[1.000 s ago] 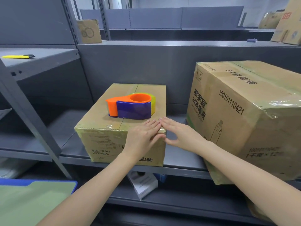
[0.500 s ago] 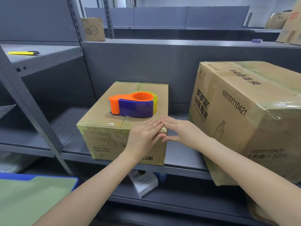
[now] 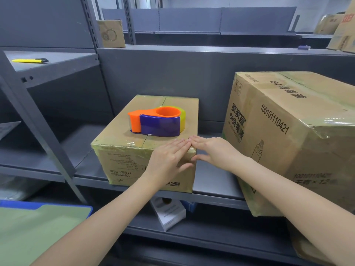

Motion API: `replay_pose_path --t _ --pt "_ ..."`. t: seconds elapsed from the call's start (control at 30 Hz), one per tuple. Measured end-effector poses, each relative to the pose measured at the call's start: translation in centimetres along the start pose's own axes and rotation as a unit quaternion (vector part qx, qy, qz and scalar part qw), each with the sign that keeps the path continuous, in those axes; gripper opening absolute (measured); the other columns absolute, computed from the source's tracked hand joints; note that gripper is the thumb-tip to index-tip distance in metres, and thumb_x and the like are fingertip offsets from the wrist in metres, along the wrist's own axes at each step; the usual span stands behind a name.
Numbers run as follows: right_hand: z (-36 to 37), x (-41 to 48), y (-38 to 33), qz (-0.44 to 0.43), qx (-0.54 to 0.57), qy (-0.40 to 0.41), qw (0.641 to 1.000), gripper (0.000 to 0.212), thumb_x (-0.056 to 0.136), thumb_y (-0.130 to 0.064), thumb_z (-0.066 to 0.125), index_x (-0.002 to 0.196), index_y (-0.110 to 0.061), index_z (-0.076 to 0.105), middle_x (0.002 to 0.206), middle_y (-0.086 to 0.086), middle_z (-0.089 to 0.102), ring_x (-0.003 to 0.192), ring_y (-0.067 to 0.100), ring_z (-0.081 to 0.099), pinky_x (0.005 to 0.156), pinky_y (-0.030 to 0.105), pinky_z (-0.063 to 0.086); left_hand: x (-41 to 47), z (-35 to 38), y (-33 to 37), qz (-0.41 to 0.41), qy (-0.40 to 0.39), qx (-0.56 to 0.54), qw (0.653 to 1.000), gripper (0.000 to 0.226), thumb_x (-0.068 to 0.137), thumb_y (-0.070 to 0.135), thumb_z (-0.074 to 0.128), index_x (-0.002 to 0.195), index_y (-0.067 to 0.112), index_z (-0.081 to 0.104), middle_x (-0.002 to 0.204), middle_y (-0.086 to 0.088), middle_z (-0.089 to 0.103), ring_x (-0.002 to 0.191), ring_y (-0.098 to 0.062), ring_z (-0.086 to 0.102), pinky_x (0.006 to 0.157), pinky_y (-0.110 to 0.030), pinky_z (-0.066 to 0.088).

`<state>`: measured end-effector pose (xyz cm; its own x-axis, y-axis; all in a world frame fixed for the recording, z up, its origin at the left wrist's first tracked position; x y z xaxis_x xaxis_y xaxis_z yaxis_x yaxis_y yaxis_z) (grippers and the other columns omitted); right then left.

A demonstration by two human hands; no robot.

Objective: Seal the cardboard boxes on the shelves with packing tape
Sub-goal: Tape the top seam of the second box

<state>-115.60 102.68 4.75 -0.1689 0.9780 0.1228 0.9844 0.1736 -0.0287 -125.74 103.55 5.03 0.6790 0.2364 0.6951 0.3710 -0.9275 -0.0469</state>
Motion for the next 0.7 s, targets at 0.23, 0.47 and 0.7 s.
replay_pose_path --t 0.23,0.47,0.7 --pt "0.23 -0.63 -0.23 -0.001 0.025 0.002 1.0 0.069 0.093 -0.047 0.048 0.148 -0.014 0.023 0.155 0.0 0.02 0.142 0.011 0.02 0.112 0.026 0.022 -0.17 -0.2 0.09 0.002 0.032 0.003 0.999 0.052 0.064 0.025 0.084 0.107 -0.001 0.069 0.109 -0.014 0.068 0.098 -0.025 0.067 0.084 -0.039 0.055" --pt "0.57 -0.5 0.18 0.008 0.063 -0.017 0.998 0.08 0.084 -0.055 0.052 0.148 -0.018 0.022 0.155 -0.004 0.017 0.142 0.009 0.019 0.113 0.025 0.018 -0.38 -0.07 -0.31 -0.028 0.026 -0.043 0.998 0.04 0.077 0.021 0.072 0.113 0.003 0.067 0.114 -0.011 0.066 0.106 -0.022 0.064 0.094 -0.037 0.05" --pt "-0.02 -0.08 0.4 0.009 0.069 0.016 0.997 0.061 0.09 -0.046 0.051 0.143 -0.018 0.037 0.149 -0.004 0.032 0.138 0.008 0.029 0.112 0.03 0.029 -0.36 -0.02 -0.7 -0.029 0.026 -0.065 0.997 0.034 0.082 0.019 0.067 0.113 0.006 0.067 0.116 -0.008 0.066 0.108 -0.019 0.063 0.095 -0.035 0.049"
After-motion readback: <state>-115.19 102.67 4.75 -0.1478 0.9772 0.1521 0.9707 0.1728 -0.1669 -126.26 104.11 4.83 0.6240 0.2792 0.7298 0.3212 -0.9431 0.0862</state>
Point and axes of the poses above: each hand's wrist, its own x-axis towards the middle knuckle, its own z-axis out of the palm, y = z × x, the point moved 8 cm from there along x, towards the middle knuckle
